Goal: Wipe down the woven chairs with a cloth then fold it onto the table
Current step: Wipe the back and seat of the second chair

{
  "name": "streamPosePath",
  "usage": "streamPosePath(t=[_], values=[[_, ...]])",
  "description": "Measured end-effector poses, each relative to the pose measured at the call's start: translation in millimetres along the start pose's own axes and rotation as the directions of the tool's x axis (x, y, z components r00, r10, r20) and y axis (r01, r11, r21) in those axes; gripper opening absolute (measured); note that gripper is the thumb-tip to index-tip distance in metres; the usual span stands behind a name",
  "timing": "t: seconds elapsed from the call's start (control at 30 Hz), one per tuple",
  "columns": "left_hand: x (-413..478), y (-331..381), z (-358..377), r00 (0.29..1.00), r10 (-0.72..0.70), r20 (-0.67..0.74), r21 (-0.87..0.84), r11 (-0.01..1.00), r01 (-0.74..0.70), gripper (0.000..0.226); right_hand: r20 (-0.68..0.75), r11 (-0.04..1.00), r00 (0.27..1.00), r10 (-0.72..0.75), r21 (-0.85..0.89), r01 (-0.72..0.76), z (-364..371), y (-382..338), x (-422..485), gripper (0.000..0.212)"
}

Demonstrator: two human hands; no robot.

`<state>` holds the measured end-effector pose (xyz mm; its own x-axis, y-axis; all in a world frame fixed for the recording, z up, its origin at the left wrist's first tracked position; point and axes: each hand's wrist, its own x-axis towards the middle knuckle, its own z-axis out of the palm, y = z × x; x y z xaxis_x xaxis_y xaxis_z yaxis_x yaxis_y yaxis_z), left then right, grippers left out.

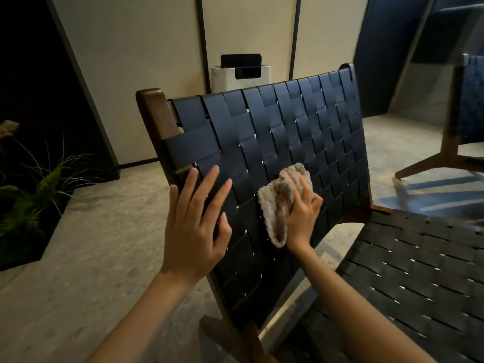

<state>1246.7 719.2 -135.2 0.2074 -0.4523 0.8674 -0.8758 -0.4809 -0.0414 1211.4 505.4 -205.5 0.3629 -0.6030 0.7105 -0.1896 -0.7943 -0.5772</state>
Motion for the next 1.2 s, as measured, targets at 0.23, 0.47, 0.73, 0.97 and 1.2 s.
streamPosePath(t=[0.23, 0.47, 0.73, 0.97, 1.2], values=[[0, -2, -9, 0.985, 0.099, 0.142, 0.169, 0.978, -0.123, 0.043, 0.073, 0.815, 0.812, 0.580, -0.051, -0.577, -3, 24, 42, 0.048], [-11, -1, -14, 0.967, 0.129, 0.218, 0.195, 0.965, -0.173, 0.043, 0.088, 0.972, 0.995, -0.044, 0.234, 0.023, -14, -49, -97, 0.050], [-25, 7, -16, 0.928, 0.203, 0.312, 0.210, 0.938, -0.276, 0.042, 0.083, 0.915, 0.913, -0.400, 0.097, 0.392, -16, -11, -113, 0.051], [-30, 14, -11, 0.882, 0.238, 0.407, 0.253, 0.898, -0.360, 0.042, 0.097, 0.996, 0.991, 0.090, 0.001, -0.091, -5, 38, -44, 0.054], [-50, 26, -1, 0.839, 0.277, 0.468, 0.244, 0.872, -0.424, 0.040, 0.189, 0.704, 0.719, 0.669, 0.149, -0.694, -7, 48, -16, 0.060]])
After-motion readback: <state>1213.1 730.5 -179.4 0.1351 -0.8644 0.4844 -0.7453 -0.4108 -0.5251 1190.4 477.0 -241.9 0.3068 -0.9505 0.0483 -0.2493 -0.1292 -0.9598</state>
